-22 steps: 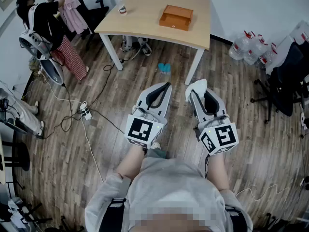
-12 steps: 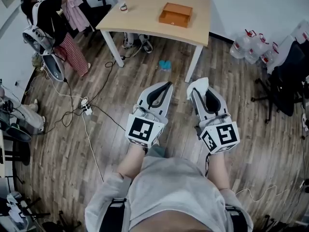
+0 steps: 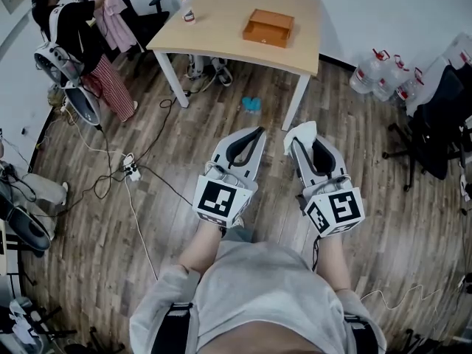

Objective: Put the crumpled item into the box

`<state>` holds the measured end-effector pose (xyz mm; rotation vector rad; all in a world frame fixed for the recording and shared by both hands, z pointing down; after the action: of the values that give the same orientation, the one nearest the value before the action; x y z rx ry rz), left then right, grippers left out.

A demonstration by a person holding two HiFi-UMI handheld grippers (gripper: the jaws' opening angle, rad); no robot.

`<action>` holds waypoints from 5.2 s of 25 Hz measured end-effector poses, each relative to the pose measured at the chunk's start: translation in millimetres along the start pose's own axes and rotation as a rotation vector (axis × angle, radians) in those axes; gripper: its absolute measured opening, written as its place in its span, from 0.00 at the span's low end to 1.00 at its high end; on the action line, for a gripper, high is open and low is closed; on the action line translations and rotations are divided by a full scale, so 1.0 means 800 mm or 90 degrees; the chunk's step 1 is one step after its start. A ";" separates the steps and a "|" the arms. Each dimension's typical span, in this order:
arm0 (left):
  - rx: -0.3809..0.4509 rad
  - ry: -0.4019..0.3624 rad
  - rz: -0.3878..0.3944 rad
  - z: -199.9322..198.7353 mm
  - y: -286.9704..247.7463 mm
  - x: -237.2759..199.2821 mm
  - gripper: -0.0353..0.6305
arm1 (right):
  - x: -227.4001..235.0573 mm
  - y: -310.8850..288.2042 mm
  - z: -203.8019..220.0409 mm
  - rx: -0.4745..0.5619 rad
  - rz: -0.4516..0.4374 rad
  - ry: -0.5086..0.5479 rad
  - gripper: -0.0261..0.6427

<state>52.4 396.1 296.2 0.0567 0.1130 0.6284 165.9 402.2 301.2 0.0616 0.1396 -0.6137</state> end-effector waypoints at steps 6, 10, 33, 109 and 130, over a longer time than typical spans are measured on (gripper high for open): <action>0.002 -0.005 0.015 -0.004 -0.004 -0.043 0.07 | -0.012 -0.039 0.001 0.005 0.016 -0.012 0.22; 0.005 -0.018 0.032 -0.008 -0.008 -0.079 0.07 | -0.022 -0.073 0.001 0.013 0.030 -0.006 0.22; 0.016 0.003 0.042 0.002 -0.191 -0.222 0.07 | 0.103 -0.263 0.029 0.023 0.020 0.000 0.22; -0.016 0.045 0.224 0.033 -0.530 -0.547 0.07 | 0.285 -0.644 0.096 -0.017 0.236 -0.052 0.22; -0.024 0.056 0.200 0.046 -0.656 -0.602 0.07 | 0.395 -0.735 0.116 -0.032 0.216 -0.046 0.22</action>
<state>-24.2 -312.2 329.3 0.0107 0.1796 0.9462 92.0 -266.7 336.8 0.0139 0.0723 -0.2736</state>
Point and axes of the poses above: the fingertips, and each gripper's own axes: y backward along the fingers, x to its right, z out of its underside, the point moved 3 cm from there along y, backward along the fingers, and after that the axes turned 10 degrees about y, right-handed, at the moved point
